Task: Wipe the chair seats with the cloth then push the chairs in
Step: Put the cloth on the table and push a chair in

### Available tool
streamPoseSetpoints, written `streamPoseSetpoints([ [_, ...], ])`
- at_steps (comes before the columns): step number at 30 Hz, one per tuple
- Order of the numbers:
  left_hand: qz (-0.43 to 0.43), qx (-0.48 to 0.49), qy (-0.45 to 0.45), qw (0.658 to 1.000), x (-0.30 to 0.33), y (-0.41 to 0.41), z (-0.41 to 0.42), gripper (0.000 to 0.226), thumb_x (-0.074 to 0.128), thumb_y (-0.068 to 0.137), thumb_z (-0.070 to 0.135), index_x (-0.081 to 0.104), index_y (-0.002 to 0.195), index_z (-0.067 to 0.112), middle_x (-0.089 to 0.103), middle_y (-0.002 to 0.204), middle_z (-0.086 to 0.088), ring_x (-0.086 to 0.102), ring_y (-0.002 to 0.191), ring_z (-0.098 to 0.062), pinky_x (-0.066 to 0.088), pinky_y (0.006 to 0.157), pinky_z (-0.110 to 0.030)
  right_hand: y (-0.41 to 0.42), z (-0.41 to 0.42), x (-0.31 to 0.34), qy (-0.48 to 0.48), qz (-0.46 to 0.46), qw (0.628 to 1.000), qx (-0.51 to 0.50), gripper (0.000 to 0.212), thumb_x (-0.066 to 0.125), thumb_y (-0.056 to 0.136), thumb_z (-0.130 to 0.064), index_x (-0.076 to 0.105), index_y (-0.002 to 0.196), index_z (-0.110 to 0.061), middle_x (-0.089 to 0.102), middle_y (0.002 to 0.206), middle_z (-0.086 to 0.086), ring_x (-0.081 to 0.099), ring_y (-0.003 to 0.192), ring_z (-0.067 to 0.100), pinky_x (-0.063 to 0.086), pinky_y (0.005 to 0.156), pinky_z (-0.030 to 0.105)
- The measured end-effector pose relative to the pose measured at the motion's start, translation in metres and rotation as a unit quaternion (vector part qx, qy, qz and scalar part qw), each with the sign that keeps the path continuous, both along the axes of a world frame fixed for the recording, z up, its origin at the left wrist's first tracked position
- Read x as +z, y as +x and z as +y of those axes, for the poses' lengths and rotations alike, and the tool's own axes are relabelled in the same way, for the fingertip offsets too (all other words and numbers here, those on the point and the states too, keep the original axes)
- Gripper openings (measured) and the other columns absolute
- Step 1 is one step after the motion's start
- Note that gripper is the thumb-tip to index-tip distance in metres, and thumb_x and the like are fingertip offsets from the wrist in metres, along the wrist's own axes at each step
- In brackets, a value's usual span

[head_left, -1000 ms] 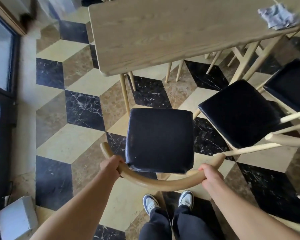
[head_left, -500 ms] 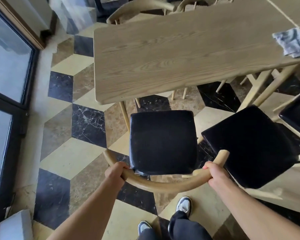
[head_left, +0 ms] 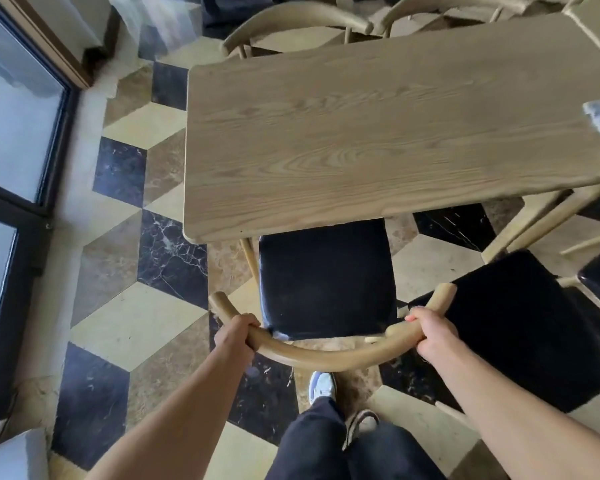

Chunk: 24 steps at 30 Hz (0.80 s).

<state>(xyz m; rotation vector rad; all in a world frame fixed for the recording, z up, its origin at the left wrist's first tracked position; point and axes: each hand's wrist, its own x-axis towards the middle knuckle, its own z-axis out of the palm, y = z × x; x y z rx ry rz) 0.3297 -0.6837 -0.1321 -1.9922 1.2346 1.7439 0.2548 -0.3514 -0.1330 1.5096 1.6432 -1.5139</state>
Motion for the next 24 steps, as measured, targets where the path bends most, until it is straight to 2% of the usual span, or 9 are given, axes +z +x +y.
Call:
streamPoseSetpoints([
  [3, -0.009, 0.013, -0.008, 1.0, -0.002, -0.019, -0.009, 0.051, 0.069, 0.064, -0.004, 0.059, 0.114, -0.002, 0.066, 0.103, -0.019, 0.065, 0.08, -0.03, 0.058, 0.079, -0.046, -0.018, -0.009, 0.001, -0.012, 0.007, 1.0, -0.008, 0.041, 0.074, 0.065, -0.007, 0.067, 0.105, -0.005, 0.065, 0.089, 0.012, 0.062, 0.082, 0.029, 0.05, 0.07, 0.038],
  [4, -0.006, 0.019, -0.006, 1.0, -0.002, -0.026, -0.012, 0.052, 0.069, 0.064, -0.004, 0.059, 0.115, -0.001, 0.066, 0.105, -0.018, 0.064, 0.082, -0.029, 0.058, 0.077, -0.043, -0.025, -0.012, 0.002, -0.017, 0.01, 1.0, -0.006, 0.04, 0.074, 0.065, -0.007, 0.068, 0.104, -0.005, 0.065, 0.091, 0.012, 0.062, 0.083, 0.029, 0.052, 0.072, 0.039],
  [7, 0.008, 0.032, 0.01, 0.999, -0.003, -0.041, -0.015, 0.053, 0.068, 0.066, -0.004, 0.058, 0.117, 0.0, 0.064, 0.105, -0.017, 0.061, 0.08, -0.026, 0.053, 0.064, -0.037, -0.044, -0.014, 0.004, -0.009, 0.005, 1.0, 0.014, 0.041, 0.075, 0.065, -0.012, 0.065, 0.105, -0.006, 0.065, 0.098, 0.014, 0.063, 0.09, 0.031, 0.052, 0.093, 0.046],
  [9, 0.01, 0.045, 0.009, 0.999, -0.004, -0.048, -0.012, 0.051, 0.068, 0.068, -0.004, 0.057, 0.117, 0.0, 0.062, 0.099, -0.016, 0.061, 0.077, -0.026, 0.052, 0.063, -0.036, -0.057, -0.013, 0.003, -0.005, -0.004, 0.999, 0.035, 0.042, 0.075, 0.066, -0.014, 0.063, 0.106, -0.006, 0.064, 0.104, 0.015, 0.062, 0.097, 0.033, 0.05, 0.098, 0.049],
  [12, 0.013, 0.041, 0.012, 0.999, -0.007, -0.056, -0.009, 0.053, 0.068, 0.068, -0.003, 0.055, 0.119, -0.001, 0.061, 0.099, -0.017, 0.061, 0.079, -0.028, 0.054, 0.071, -0.038, -0.079, -0.013, 0.004, -0.011, -0.013, 0.998, 0.054, 0.049, 0.076, 0.065, -0.017, 0.062, 0.11, -0.007, 0.063, 0.11, 0.016, 0.061, 0.101, 0.034, 0.051, 0.098, 0.049],
  [17, -0.003, 0.052, 0.005, 0.999, -0.006, -0.069, -0.011, 0.046, 0.07, 0.066, -0.003, 0.055, 0.11, 0.001, 0.062, 0.096, -0.015, 0.062, 0.078, -0.024, 0.052, 0.061, -0.033, -0.095, -0.014, 0.003, -0.021, -0.013, 0.998, 0.049, 0.054, 0.076, 0.062, -0.016, 0.061, 0.114, -0.008, 0.063, 0.111, 0.016, 0.062, 0.101, 0.036, 0.053, 0.096, 0.051],
  [20, 0.0, 0.037, -0.007, 0.999, -0.008, -0.081, -0.02, 0.031, 0.068, 0.067, -0.002, 0.054, 0.095, 0.003, 0.059, 0.092, -0.014, 0.059, 0.076, -0.023, 0.05, 0.059, -0.033, -0.105, -0.02, 0.003, -0.03, -0.01, 0.998, 0.048, 0.054, 0.077, 0.063, -0.016, 0.059, 0.113, -0.01, 0.062, 0.11, 0.016, 0.062, 0.101, 0.036, 0.053, 0.095, 0.053],
  [24, -0.006, 0.045, -0.015, 0.999, -0.014, -0.09, -0.027, 0.025, 0.068, 0.065, -0.004, 0.053, 0.083, 0.005, 0.059, 0.089, -0.013, 0.059, 0.076, -0.023, 0.052, 0.063, -0.034, -0.112, -0.026, -0.001, -0.036, -0.007, 0.999, 0.026, 0.034, 0.076, 0.065, -0.009, 0.062, 0.093, -0.021, 0.063, 0.112, 0.014, 0.062, 0.103, 0.037, 0.053, 0.095, 0.055],
])
